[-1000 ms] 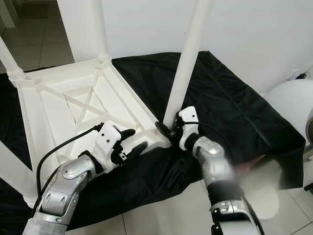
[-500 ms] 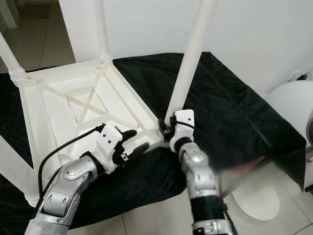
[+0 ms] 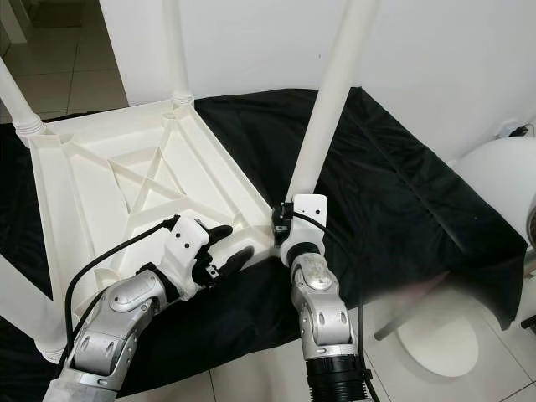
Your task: Building children table
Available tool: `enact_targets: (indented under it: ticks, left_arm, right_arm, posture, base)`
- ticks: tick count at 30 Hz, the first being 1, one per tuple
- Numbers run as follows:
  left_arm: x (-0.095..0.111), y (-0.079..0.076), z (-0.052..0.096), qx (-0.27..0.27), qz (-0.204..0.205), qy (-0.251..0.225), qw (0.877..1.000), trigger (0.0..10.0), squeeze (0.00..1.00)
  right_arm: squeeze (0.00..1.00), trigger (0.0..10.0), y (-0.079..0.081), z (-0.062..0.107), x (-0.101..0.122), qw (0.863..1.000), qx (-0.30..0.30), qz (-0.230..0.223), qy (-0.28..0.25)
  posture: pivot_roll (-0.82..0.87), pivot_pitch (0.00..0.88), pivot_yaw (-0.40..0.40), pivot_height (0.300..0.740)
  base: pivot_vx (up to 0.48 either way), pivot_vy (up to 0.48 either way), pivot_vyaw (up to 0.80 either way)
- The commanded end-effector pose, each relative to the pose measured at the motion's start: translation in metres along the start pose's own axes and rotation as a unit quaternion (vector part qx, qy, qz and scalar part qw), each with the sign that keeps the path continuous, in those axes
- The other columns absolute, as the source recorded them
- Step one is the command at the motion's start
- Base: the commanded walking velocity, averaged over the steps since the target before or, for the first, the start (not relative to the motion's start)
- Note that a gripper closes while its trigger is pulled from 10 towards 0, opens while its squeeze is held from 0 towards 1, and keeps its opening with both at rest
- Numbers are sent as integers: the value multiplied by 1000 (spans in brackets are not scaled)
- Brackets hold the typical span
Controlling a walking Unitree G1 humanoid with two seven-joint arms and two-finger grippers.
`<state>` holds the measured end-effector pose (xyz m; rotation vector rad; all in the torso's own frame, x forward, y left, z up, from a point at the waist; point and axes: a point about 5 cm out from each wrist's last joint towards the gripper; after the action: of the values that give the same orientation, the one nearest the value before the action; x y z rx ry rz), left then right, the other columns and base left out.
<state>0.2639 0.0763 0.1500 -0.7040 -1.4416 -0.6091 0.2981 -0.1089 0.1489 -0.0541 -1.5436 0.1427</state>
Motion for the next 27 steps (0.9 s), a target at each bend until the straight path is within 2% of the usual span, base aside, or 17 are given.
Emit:
enact_targets:
  ticks: [1, 6, 7, 8, 10, 11, 12, 14, 21, 23, 27]
  left_arm:
    - [-2, 4, 0, 43, -2, -3, 999, 10000, 0]
    - [-2, 4, 0, 44, -3, -3, 999, 10000, 0]
    - [-3, 3, 2, 41, -2, -1, 999, 10000, 0]
    - [-4, 2, 3, 38, 0, 0, 999, 10000, 0]
    - [-4, 2, 4, 37, 1, 0, 999, 10000, 0]
    - [-4, 1, 4, 36, 1, 0, 999, 10000, 0]
    - [-4, 1, 4, 36, 1, 0, 999, 10000, 0]
    - [-2, 4, 3, 38, -2, 1, 999, 10000, 0]
    - [-2, 5, 4, 39, -4, 2, 999, 10000, 0]
    - [-1, 5, 3, 39, -4, 1, 999, 10000, 0]
    - [0, 5, 1, 40, -4, 0, 999, 10000, 0]
  right_arm:
    - [1000, 10000, 9, 12, -13, 999, 0, -24, 24]
    - [1000, 10000, 8, 12, -9, 1000, 3, -28, 14]
    - [1000, 10000, 2, 8, -5, 999, 42, -25, 1]
    - [608, 10000, -3, 5, -5, 998, 62, -14, -2]
    - [608, 10000, -6, 4, -4, 997, 74, -5, -3]
    - [0, 10000, -9, 2, -5, 997, 83, -4, -3]
    - [0, 10000, -9, 2, -5, 997, 83, -4, -3]
    - [0, 10000, -18, -1, -6, 990, 142, 15, -11]
    - [0, 10000, -32, -9, -9, 980, 190, 53, -20]
    - [0, 10000, -38, -16, -5, 967, 236, 89, -40]
    - [0, 10000, -42, -22, -1, 958, 263, 105, -51]
  posture:
    - [-39, 36, -52, 740]
    - [-39, 36, -51, 740]
    - [-39, 37, -50, 740]
    - [-40, 38, -49, 740]
    - [-40, 38, -49, 740]
    - [-40, 40, -48, 740]
    - [-40, 40, -48, 740]
    - [-41, 43, -46, 740]
    - [-43, 51, -40, 740]
    - [-43, 51, -34, 740]
    - [-42, 49, -35, 740]
  base:
    - [0, 0, 0]
    - [0, 0, 0]
    - [0, 0, 0]
    - [0, 0, 0]
    - [0, 0, 0]
    - [0, 0, 0]
    - [0, 0, 0]
    - [0, 0, 0]
    - [0, 0, 0]
    - [0, 0, 0]
    - [0, 0, 0]
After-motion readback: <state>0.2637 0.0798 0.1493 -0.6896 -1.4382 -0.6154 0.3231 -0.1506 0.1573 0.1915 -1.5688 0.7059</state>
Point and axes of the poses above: a point about 5 cm out from each wrist's last joint towards the gripper, its own z axis pointing back from the gripper into the wrist, its own x axis along the axis of the wrist's last joint, y = z × x, and after that the axes turned 12 degrees about z, right-handed
